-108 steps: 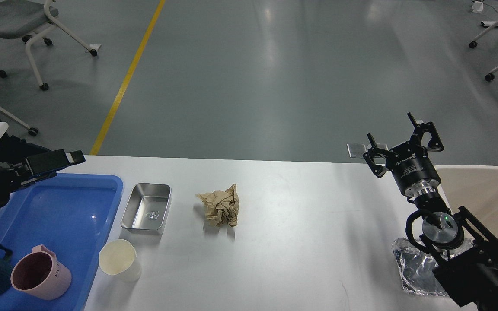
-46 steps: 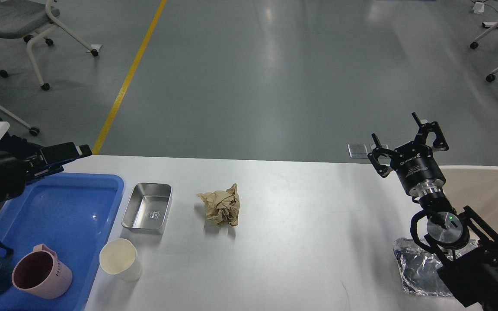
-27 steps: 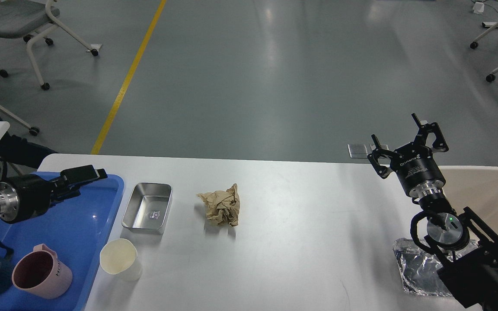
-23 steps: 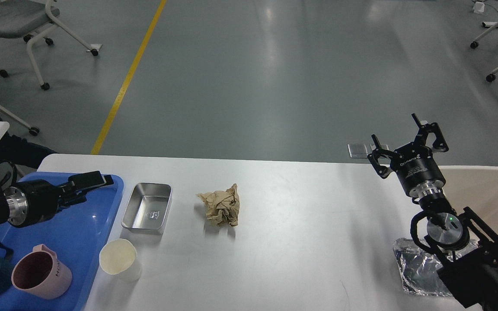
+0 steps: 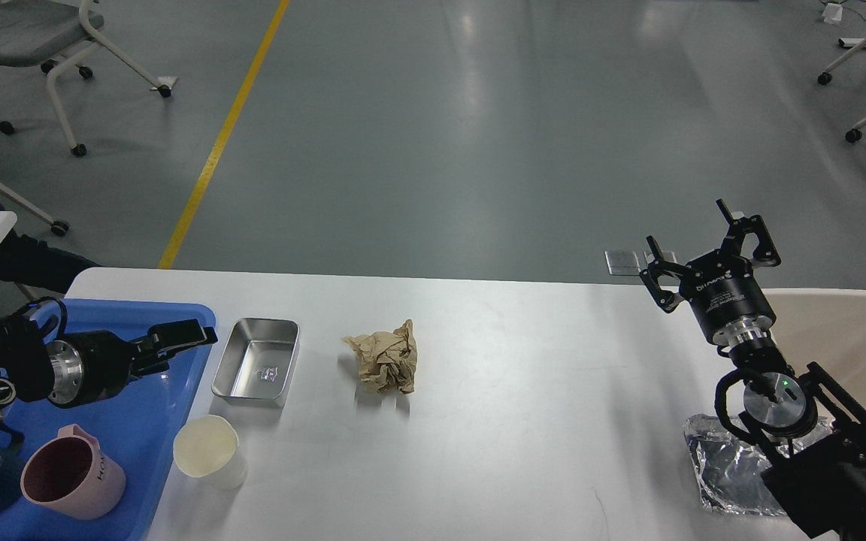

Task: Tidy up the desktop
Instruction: 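Reach the left gripper to the edge of the steel tin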

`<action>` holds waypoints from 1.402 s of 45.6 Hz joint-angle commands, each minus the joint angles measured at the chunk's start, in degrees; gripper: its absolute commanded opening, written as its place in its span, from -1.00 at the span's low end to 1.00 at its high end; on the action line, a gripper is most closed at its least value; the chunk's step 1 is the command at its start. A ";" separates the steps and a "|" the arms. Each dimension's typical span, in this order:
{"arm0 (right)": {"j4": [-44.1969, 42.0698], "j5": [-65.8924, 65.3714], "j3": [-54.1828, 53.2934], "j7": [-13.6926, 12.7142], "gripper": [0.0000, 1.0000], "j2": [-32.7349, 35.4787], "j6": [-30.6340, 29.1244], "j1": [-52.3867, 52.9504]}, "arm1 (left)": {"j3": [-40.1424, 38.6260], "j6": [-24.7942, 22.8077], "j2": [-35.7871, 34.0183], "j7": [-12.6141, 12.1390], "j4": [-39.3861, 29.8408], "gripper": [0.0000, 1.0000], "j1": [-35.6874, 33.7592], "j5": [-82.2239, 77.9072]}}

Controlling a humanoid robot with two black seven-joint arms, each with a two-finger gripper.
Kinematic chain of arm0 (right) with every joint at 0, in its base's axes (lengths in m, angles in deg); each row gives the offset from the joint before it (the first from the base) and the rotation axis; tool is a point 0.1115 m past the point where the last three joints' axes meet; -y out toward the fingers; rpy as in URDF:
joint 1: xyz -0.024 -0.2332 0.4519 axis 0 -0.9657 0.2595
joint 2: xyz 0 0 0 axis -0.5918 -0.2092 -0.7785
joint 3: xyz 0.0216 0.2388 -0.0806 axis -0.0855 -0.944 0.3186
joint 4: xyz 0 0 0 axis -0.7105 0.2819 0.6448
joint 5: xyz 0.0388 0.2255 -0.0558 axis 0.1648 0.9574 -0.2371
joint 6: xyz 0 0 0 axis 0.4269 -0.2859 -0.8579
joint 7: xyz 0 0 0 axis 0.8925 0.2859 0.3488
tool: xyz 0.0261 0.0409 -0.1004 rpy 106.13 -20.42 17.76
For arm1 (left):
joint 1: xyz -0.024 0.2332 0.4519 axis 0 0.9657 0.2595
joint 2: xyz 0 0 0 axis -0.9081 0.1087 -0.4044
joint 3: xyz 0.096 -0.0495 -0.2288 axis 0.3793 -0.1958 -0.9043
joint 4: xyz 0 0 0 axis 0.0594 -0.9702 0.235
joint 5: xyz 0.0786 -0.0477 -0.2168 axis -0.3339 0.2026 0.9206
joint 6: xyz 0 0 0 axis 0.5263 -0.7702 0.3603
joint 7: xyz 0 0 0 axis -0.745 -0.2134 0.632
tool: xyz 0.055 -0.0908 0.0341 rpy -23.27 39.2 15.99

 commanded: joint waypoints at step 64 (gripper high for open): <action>-0.09 0.00 -0.18 0.09 1.00 0.78 -0.46 -0.27 | 6.11 0.17 12.03 -1.21 13.93 0.13 -0.73 -8.89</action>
